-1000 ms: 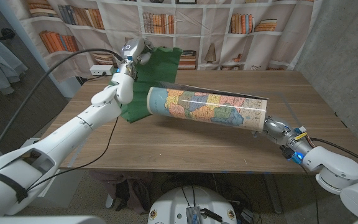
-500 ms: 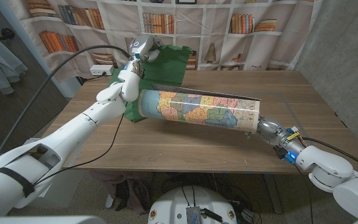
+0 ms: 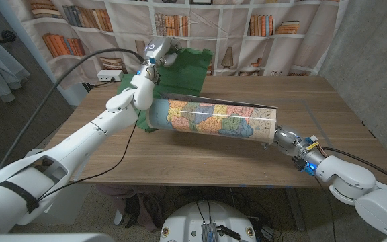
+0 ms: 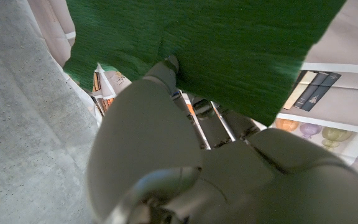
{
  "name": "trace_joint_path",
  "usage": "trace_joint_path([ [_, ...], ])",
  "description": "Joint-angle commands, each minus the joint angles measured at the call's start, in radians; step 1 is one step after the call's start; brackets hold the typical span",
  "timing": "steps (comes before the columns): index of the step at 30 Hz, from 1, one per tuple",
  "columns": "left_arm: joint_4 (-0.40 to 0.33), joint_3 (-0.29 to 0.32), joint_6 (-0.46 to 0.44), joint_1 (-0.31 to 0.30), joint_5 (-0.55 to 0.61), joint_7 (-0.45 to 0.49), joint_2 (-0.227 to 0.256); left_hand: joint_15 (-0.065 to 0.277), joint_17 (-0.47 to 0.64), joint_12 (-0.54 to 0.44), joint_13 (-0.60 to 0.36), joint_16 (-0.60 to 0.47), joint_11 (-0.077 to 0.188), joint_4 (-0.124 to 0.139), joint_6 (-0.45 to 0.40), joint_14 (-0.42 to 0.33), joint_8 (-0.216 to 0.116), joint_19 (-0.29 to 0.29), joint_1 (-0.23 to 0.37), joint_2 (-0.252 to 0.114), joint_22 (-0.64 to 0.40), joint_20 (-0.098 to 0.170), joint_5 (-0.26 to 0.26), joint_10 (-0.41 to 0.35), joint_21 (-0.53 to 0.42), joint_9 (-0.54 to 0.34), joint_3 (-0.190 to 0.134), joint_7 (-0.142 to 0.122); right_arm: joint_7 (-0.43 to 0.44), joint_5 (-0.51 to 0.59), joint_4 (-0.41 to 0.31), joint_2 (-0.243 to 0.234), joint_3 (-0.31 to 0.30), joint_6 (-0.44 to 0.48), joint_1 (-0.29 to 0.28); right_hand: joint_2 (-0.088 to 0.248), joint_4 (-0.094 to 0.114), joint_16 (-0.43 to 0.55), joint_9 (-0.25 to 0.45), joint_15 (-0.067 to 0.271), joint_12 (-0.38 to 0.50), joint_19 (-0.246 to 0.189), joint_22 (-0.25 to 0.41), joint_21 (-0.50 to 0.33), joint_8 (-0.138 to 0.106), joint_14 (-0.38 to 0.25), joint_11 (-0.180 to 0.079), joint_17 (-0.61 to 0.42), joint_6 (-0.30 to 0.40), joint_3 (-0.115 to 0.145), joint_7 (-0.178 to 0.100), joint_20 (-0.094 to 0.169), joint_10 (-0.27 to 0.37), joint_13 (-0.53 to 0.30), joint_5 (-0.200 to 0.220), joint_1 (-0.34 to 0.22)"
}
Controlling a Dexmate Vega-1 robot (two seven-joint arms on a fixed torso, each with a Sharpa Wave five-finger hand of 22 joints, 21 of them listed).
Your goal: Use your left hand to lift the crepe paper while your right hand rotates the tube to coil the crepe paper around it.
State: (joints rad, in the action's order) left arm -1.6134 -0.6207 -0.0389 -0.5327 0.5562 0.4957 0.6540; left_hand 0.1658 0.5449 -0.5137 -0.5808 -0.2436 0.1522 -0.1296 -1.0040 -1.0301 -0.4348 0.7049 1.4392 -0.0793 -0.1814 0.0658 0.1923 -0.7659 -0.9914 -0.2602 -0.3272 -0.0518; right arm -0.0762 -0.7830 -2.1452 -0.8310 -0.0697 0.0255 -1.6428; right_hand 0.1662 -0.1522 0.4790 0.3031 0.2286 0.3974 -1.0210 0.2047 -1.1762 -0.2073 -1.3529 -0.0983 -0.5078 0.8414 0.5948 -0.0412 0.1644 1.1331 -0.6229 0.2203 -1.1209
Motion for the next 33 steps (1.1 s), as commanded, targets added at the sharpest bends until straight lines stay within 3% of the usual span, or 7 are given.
trace_joint_path([
  [1, -0.002, 0.033, 0.087, -0.008, -0.114, -0.033, -0.041, 0.066, 0.003, 0.004, -0.003, 0.006, 0.005, 0.000, -0.009, 0.002, 0.000, -0.007, -0.001, -0.004, -0.002, 0.130, 0.004, -0.006, -0.007, -0.003, 0.003, -0.002, 0.001, -0.009, 0.014, -0.034, 0.052, 0.007, 0.046, 0.006, -0.009, -0.001, 0.003, 0.002, -0.005, 0.007, -0.001, -0.006, -0.004, -0.004, -0.003, -0.002, 0.010, 0.016, 0.000, 0.062, 0.012, -0.003, 0.004, -0.018],
  [21, 0.031, -0.006, 0.263, 0.036, -0.092, -0.043, -0.100, 0.065, 0.008, 0.007, -0.005, 0.008, 0.005, 0.000, -0.010, 0.000, 0.001, -0.013, 0.000, -0.005, -0.001, 0.129, 0.005, -0.008, -0.015, -0.004, 0.001, -0.003, -0.011, -0.050, 0.023, -0.066, 0.131, 0.002, 0.106, 0.005, -0.009, -0.001, 0.003, 0.002, -0.008, 0.009, -0.002, -0.011, -0.003, -0.006, -0.003, -0.003, 0.010, 0.016, 0.001, 0.062, 0.012, -0.005, 0.003, -0.020],
  [33, 0.009, 0.000, 0.321, 0.010, -0.106, -0.048, -0.127, 0.065, 0.010, 0.008, -0.007, 0.011, 0.003, 0.000, -0.008, 0.000, 0.002, -0.016, 0.000, -0.005, -0.001, 0.128, 0.005, -0.011, -0.019, -0.005, 0.000, -0.002, -0.016, -0.064, 0.039, -0.069, 0.190, -0.013, 0.154, 0.005, -0.009, -0.003, 0.004, 0.002, -0.009, 0.010, -0.002, -0.015, -0.003, -0.005, 0.000, -0.003, 0.011, 0.016, 0.000, 0.062, 0.011, -0.008, 0.002, -0.022],
])
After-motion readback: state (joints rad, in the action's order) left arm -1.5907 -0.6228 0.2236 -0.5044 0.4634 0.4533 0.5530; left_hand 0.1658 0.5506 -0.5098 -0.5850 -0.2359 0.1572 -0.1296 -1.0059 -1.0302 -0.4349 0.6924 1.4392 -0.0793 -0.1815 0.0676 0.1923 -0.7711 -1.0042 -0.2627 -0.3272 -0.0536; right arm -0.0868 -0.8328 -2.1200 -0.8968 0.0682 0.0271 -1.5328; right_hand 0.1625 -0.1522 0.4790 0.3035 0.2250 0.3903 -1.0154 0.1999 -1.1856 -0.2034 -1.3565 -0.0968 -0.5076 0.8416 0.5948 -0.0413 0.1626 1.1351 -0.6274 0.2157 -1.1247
